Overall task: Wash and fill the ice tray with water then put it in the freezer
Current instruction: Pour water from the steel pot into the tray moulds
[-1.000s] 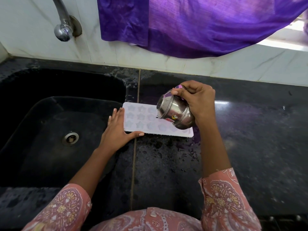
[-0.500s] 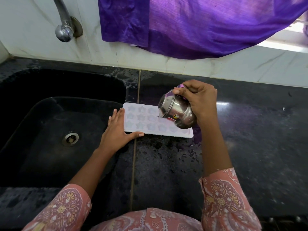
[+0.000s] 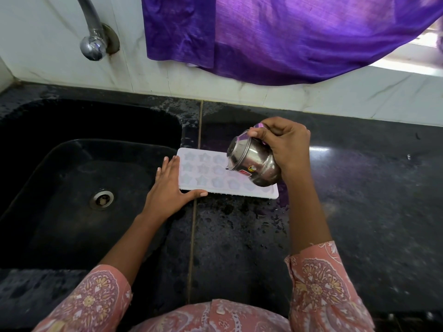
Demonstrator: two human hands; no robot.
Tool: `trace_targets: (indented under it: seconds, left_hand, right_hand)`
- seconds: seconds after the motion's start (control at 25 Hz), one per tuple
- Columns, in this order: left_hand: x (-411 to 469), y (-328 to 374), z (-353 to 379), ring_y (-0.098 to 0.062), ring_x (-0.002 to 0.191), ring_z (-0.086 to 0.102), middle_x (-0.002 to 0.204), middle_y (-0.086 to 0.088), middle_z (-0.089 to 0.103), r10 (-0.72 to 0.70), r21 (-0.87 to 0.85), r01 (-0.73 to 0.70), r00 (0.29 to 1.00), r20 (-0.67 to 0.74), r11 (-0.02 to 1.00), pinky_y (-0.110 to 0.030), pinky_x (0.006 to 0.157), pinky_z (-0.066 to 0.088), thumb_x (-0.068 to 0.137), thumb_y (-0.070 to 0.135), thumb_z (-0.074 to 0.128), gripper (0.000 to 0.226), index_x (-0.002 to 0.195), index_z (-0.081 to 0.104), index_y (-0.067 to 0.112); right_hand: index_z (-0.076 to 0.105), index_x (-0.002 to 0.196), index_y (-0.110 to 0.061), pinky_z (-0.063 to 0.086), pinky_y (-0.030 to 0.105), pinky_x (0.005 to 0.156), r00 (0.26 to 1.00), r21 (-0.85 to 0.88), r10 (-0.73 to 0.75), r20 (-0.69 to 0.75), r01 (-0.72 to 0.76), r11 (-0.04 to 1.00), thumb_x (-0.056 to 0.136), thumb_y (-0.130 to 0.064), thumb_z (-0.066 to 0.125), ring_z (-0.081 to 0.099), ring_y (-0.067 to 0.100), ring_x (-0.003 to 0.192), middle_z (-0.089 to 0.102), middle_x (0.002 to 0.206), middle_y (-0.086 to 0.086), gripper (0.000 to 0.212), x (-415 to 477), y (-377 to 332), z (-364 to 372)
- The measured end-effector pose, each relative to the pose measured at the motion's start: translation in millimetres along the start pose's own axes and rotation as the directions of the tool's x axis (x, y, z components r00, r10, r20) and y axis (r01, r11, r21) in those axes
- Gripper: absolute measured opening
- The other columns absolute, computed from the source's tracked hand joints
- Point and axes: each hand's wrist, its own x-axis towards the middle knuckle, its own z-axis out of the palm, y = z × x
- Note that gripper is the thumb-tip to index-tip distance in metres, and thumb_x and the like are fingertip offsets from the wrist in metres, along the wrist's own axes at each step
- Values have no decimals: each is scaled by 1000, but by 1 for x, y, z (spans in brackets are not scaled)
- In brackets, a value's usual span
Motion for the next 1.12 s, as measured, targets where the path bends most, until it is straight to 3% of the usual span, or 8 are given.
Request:
trace_targets:
  seconds: [0.6,1.0,1.12]
  left_hand:
    - [0,-1,0,-11,145,-10,159,-1,3,5,-3,-5,1000,9,1000,-29,115,-6,61,70,56,120,150,4,9]
    - [0,0,0,-10,145,-10,159,0,4,7,1,-7,1000,6,1000,-28,114,-7,63,69,57,119,150,5,9]
    - [-1,0,0,-10,145,-10,159,0,3,7,1,-7,1000,7,1000,-28,114,-7,61,71,55,120,150,4,10]
  right_hand:
    - [68,71,-21,53,17,68,1000,-39,11,4,-11,999,73,-12,76,65,-2,68,66,60,-24,12,0,6,5]
    - [69,71,-19,56,27,73,1000,-28,21,-6,-22,999,75,-10,76,67,5,72,68,62,-19,12,-1,8,5]
    - [70,70,-20,56,31,73,998,57,64,-22,-62,996,75,-10,76,68,7,71,70,62,-14,13,-2,11,7]
